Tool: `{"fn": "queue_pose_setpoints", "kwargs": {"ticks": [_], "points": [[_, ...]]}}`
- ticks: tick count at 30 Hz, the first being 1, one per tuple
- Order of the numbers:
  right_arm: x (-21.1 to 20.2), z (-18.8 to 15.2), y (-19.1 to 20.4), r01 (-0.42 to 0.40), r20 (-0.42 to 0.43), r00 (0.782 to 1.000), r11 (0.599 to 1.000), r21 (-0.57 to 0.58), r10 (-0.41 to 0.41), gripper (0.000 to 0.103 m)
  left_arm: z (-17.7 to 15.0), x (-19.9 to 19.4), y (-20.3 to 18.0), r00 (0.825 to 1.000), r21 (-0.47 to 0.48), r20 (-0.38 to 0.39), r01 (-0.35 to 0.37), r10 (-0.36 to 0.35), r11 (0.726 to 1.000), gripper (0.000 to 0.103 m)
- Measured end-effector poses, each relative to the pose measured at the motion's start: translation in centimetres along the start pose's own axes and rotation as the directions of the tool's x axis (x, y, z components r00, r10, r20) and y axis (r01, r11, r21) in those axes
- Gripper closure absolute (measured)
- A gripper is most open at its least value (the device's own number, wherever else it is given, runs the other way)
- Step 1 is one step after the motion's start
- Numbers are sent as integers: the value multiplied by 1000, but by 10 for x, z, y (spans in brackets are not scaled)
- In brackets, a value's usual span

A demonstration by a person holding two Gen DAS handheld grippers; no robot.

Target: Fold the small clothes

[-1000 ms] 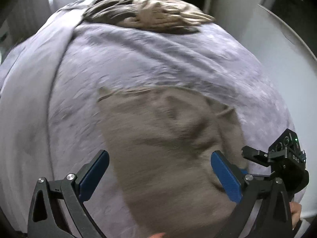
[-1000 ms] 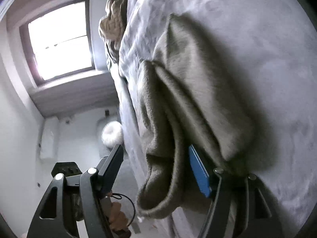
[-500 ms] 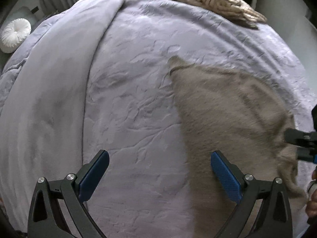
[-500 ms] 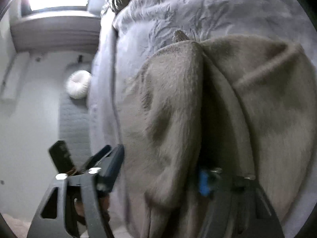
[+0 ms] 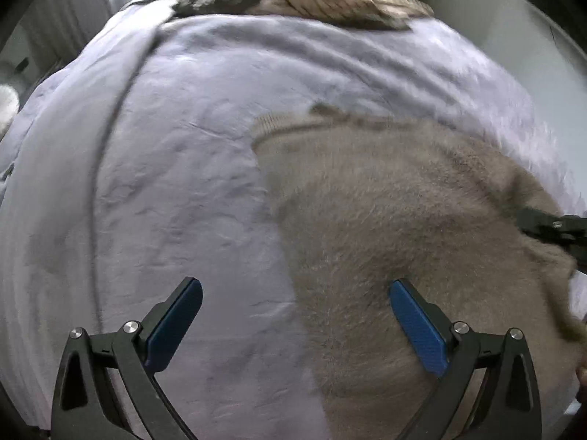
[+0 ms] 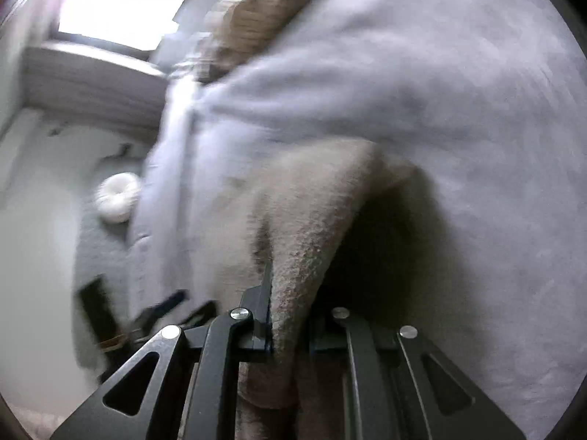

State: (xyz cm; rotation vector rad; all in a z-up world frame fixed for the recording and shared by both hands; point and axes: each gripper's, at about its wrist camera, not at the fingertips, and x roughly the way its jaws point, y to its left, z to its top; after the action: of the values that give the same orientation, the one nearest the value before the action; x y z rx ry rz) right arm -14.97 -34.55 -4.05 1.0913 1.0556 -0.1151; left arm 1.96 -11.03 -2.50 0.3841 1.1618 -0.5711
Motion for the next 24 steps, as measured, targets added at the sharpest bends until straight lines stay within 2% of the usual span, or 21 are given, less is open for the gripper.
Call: {"fn": "queue_pose_setpoints", "kwargs": {"ticks": [3, 7, 9, 11, 13, 14, 16, 17, 19, 22, 24], "points": [[-4, -7, -18, -15, 10, 1000, 997, 70, 14, 78, -3, 5, -3, 1000, 3, -9, -5, 5, 1000, 0], [-31, -17, -16, 84, 66, 994, 994, 65, -88, 74, -3, 1, 5, 1000, 3, -18, 6, -6, 1000, 0], [-46, -25, -9, 150, 86, 984, 987, 49, -154, 68, -2, -2, 10, 1000, 8, -30, 1, 0, 1000, 0], [-59, -37, 4, 124, 96, 988, 992, 7, -124, 68, -4, -12, 14, 999, 10, -34, 12, -12, 1000, 0], [-65, -48, 15, 89, 85, 993, 996, -31, -86, 61, -10, -19, 16, 996, 4, -51, 68, -68, 998, 0], [-68, -56, 20, 87, 73, 994, 995, -57, -82, 57, -12, -20, 16, 994, 0, -63, 91, -91, 996, 0], [-60, -68, 24, 104, 30, 994, 990, -91, -101, 57, -22, -17, 12, 986, 2, -100, 131, -130, 991, 0], [-55, -74, 24, 115, 4, 993, 989, -95, -115, 61, -27, -15, 9, 986, 16, -113, 128, -126, 992, 0], [-48, -85, 19, 142, -30, 989, 985, -101, -146, 96, -43, -7, 2, 987, 69, -135, 98, -88, 993, 0], [-47, -96, -4, 214, -20, 976, 975, -65, -215, 96, -64, 0, 0, 988, 119, -141, 85, -68, 989, 0], [-47, -100, -30, 196, -27, 981, 980, 44, -195, 96, -73, 1, 3, 986, 129, -139, 105, -87, 986, 0]]}}
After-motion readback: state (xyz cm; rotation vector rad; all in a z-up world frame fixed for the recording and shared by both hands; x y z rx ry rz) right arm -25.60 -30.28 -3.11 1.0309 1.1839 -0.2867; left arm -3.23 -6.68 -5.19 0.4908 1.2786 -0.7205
